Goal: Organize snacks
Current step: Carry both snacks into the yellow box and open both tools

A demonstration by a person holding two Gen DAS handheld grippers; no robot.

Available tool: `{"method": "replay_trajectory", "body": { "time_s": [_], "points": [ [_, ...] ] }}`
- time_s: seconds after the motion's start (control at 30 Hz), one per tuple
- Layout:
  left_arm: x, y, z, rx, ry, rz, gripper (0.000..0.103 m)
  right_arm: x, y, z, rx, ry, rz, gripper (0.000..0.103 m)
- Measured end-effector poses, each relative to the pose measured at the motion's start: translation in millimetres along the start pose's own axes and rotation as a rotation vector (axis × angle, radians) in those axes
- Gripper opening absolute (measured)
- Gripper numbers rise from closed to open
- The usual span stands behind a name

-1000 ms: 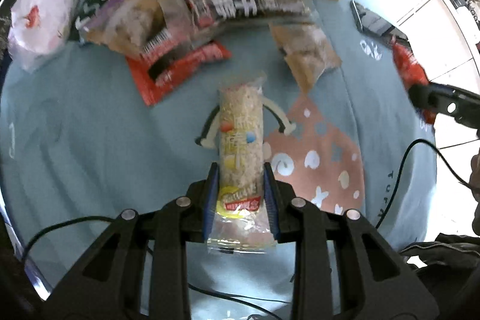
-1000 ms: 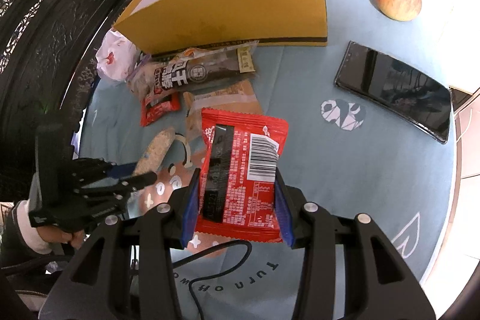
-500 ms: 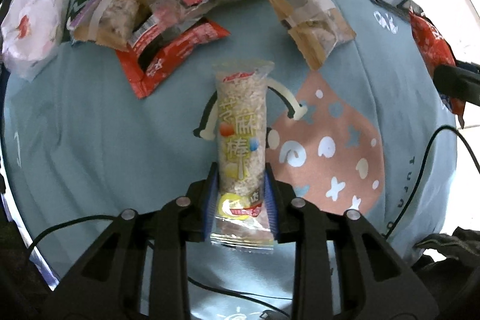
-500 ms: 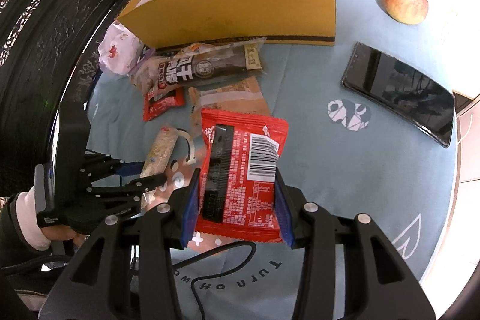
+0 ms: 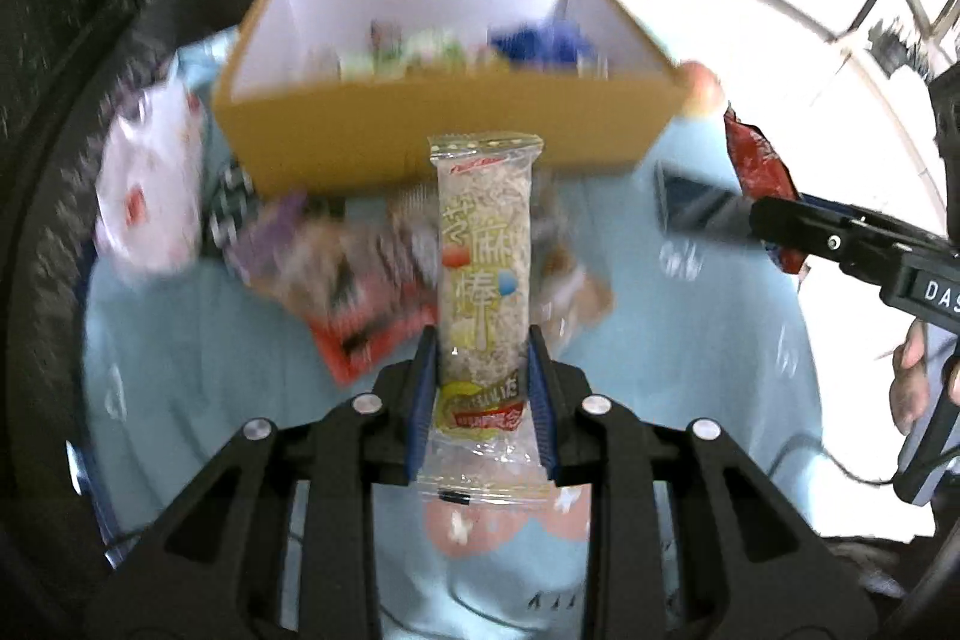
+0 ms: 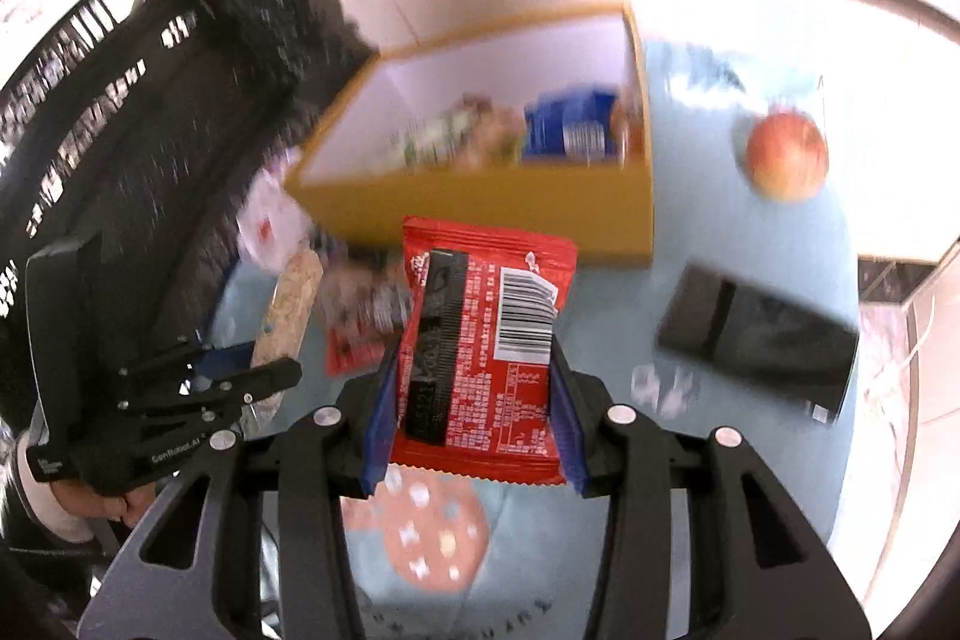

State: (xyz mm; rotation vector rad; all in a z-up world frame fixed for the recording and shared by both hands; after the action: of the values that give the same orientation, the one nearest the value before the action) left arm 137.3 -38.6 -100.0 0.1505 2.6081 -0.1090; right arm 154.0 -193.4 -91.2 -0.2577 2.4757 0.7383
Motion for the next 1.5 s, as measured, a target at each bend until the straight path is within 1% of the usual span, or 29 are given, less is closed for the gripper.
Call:
{"method": "replay_trajectory", "body": {
  "time_s": [0.1,0.2,0.27,0.37,0.47,0.5,0.53,0.57,0.63,0.7,0.77,0.8,0.83,0.87,0.9,0.97,1.0,1.07,1.1,1.13,1.23,1.27,1.37,1.43,1.5],
  "points": [
    [-36,4,-15,-0.005,-0.077,-0.030,0.028,-33,5,-11,-0.013,-0.076,-0.013,0.045],
    [-76,2,-11,-0.011,-0.138,-0.043,0.028,-63,9,-17,-0.014,-0.141,-0.035,0.045],
    [-98,7,-11,-0.028,-0.169,-0.066,0.028,-80,9,-17,-0.006,-0.175,-0.044,0.045],
    [-123,17,0,-0.060,-0.191,-0.099,0.028,-103,8,-12,0.031,-0.219,-0.067,0.045],
    [-146,28,22,-0.076,-0.181,-0.130,0.028,-121,4,6,0.089,-0.240,-0.102,0.045],
    [-154,31,31,-0.090,-0.172,-0.136,0.028,-125,1,16,0.111,-0.234,-0.108,0.045],
    [-161,34,41,-0.108,-0.159,-0.138,0.028,-128,-3,29,0.125,-0.215,-0.106,0.045],
    [-166,35,49,-0.112,-0.152,-0.143,0.028,-130,-7,37,0.131,-0.205,-0.099,0.045],
    [-176,39,72,-0.117,-0.115,-0.154,0.028,-136,-19,60,0.155,-0.174,-0.078,0.045],
    [-178,41,90,-0.121,-0.092,-0.155,0.028,-138,-27,81,0.172,-0.143,-0.063,0.045],
    [-180,43,105,-0.115,-0.066,-0.168,0.029,-138,-32,96,0.185,-0.120,-0.066,0.046],
    [-180,45,114,-0.107,-0.051,-0.178,0.035,-138,-36,106,0.202,-0.110,-0.080,0.048],
    [-179,47,121,-0.105,-0.035,-0.192,0.050,-136,-37,112,0.212,-0.097,-0.089,0.050],
    [-179,51,127,-0.122,-0.021,-0.214,0.085,-135,-41,117,0.233,-0.081,-0.097,0.052],
    [-180,55,125,-0.144,-0.043,-0.228,0.091,-133,-41,115,0.234,-0.089,-0.098,0.052],
    [-182,59,117,-0.163,-0.104,-0.214,0.091,-132,-39,104,0.194,-0.133,-0.085,0.055],
    [-180,60,115,-0.164,-0.103,-0.205,0.091,-131,-36,99,0.181,-0.138,-0.080,0.057],
    [-172,66,109,-0.165,-0.091,-0.207,0.091,-124,-33,85,0.153,-0.149,-0.075,0.057],
    [-169,68,105,-0.165,-0.088,-0.211,0.091,-121,-30,80,0.143,-0.152,-0.073,0.059],
    [-161,73,99,-0.169,-0.085,-0.220,0.091,-117,-27,75,0.130,-0.152,-0.074,0.063],
    [-139,81,83,-0.171,-0.080,-0.240,0.091,-95,-15,58,0.109,-0.141,-0.104,0.069],
    [-126,87,79,-0.173,-0.064,-0.256,0.091,-86,-12,55,0.105,-0.130,-0.117,0.069],
    [-95,96,71,-0.176,-0.028,-0.285,0.092,-51,-9,60,0.093,-0.041,-0.124,0.069],
    [-71,102,69,-0.177,0.008,-0.317,0.092,-18,-9,72,0.078,0.053,-0.092,0.069],
    [-45,106,69,-0.170,0.049,-0.348,0.092,7,-8,84,0.076,0.120,-0.072,0.069]
  ]
}}
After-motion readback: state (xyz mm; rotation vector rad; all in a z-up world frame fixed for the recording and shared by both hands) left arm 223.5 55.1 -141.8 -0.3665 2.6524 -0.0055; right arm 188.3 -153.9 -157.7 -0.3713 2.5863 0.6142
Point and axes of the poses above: each gripper's, at about its wrist camera, not at the fingertips, and z roughly the way its jaws point, y to its left, x to its underside, the point moved 10 cm from there along z, roughly the way its jaws point, and after that the axes turned 5 degrees about -x, right-handed, at the moved point
